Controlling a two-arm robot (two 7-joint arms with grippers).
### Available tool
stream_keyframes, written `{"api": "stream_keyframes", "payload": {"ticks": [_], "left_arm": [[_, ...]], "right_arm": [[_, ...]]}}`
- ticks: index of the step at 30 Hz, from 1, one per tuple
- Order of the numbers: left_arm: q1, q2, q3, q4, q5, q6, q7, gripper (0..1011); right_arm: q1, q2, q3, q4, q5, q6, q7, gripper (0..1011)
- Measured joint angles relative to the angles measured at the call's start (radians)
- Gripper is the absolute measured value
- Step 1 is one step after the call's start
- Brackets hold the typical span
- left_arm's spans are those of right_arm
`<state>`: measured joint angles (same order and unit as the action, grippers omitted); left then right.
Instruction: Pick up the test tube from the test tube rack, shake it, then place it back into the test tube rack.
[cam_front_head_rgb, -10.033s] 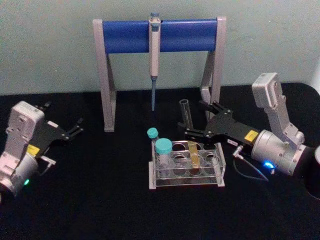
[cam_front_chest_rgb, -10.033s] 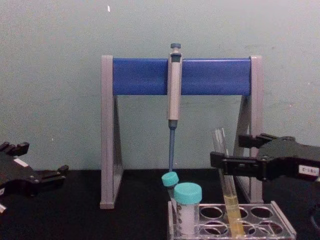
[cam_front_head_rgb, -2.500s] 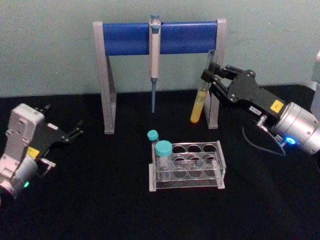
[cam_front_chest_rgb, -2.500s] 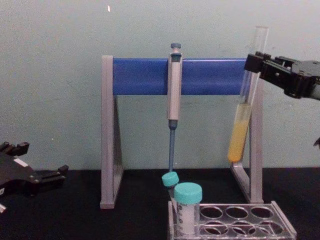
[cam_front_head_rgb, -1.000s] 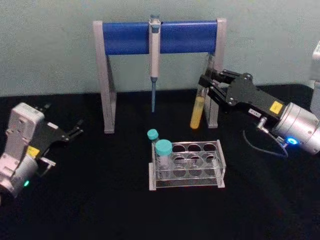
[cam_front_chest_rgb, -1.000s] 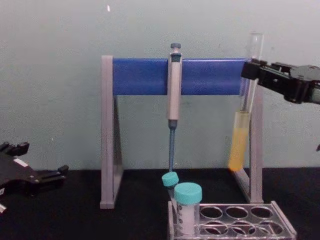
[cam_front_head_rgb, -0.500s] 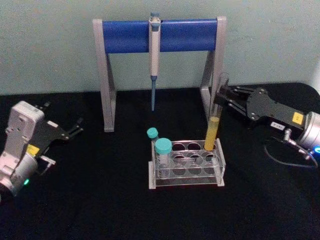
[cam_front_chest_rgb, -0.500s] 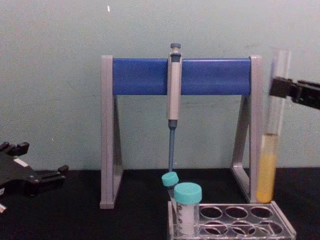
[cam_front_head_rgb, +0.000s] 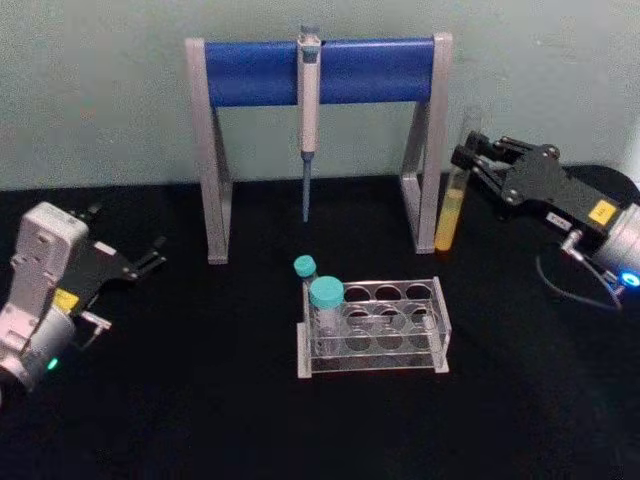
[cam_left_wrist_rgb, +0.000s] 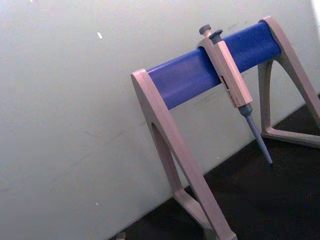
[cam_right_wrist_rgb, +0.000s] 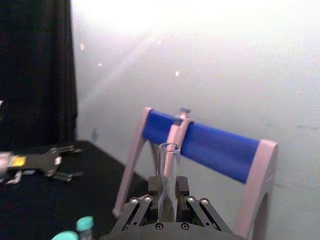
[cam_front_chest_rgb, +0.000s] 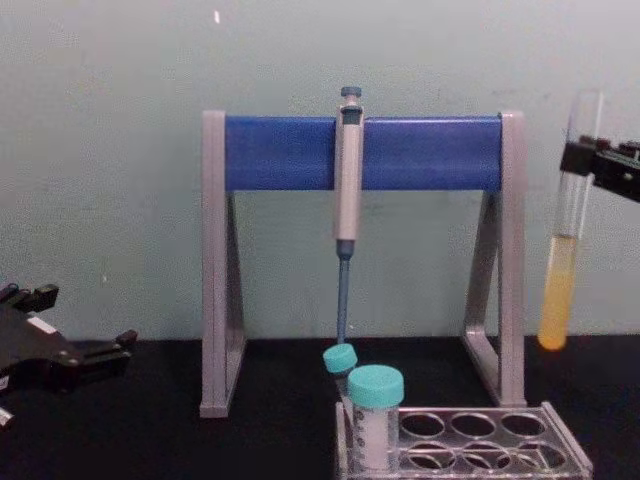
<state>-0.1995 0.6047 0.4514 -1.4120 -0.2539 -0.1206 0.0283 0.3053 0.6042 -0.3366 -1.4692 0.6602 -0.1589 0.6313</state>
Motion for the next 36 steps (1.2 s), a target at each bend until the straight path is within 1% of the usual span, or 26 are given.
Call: {"api": "stream_keyframes", "payload": {"ticks": [1, 2, 5, 6, 10, 11, 13, 17, 21, 28, 36], "left_arm": [[0.000, 0.000, 0.000, 0.000, 0.000, 0.000, 0.000, 1001], [0.000, 0.000, 0.000, 0.000, 0.000, 0.000, 0.000, 1002], [0.000, 0.000, 0.000, 0.000, 0.000, 0.000, 0.000, 1001], [0.000, 0.000, 0.000, 0.000, 0.000, 0.000, 0.000, 1002], [0.000, 0.000, 0.000, 0.000, 0.000, 0.000, 0.000, 1001], [0.000, 0.000, 0.000, 0.000, 0.000, 0.000, 0.000, 1001], [0.000, 0.000, 0.000, 0.000, 0.000, 0.000, 0.000, 1001], [0.000, 0.000, 0.000, 0.000, 0.000, 0.000, 0.000, 1001], [0.000, 0.000, 0.000, 0.000, 0.000, 0.000, 0.000, 1001], [0.000, 0.000, 0.000, 0.000, 0.000, 0.000, 0.000, 1001], [0.000, 0.000, 0.000, 0.000, 0.000, 0.000, 0.000, 1001]], "right_arm": [[0.000, 0.000, 0.000, 0.000, 0.000, 0.000, 0.000, 228], [0.002, -0.008, 0.001, 0.002, -0.005, -0.003, -0.007, 228], [0.011, -0.044, 0.002, 0.017, -0.016, -0.014, -0.020, 228], [0.013, -0.050, 0.001, 0.020, -0.017, -0.016, -0.019, 228], [0.023, -0.073, -0.008, 0.032, -0.018, -0.023, 0.007, 228], [0.027, -0.080, -0.013, 0.035, -0.017, -0.025, 0.023, 228], [0.030, -0.083, -0.019, 0.036, -0.014, -0.027, 0.041, 228], [0.037, -0.080, -0.038, 0.040, 0.002, -0.030, 0.105, 228], [0.037, -0.068, -0.046, 0.043, 0.013, -0.031, 0.139, 228], [0.033, -0.058, -0.051, 0.046, 0.025, -0.037, 0.152, 228], [0.035, -0.056, -0.057, 0.050, 0.030, -0.042, 0.157, 228]]}}
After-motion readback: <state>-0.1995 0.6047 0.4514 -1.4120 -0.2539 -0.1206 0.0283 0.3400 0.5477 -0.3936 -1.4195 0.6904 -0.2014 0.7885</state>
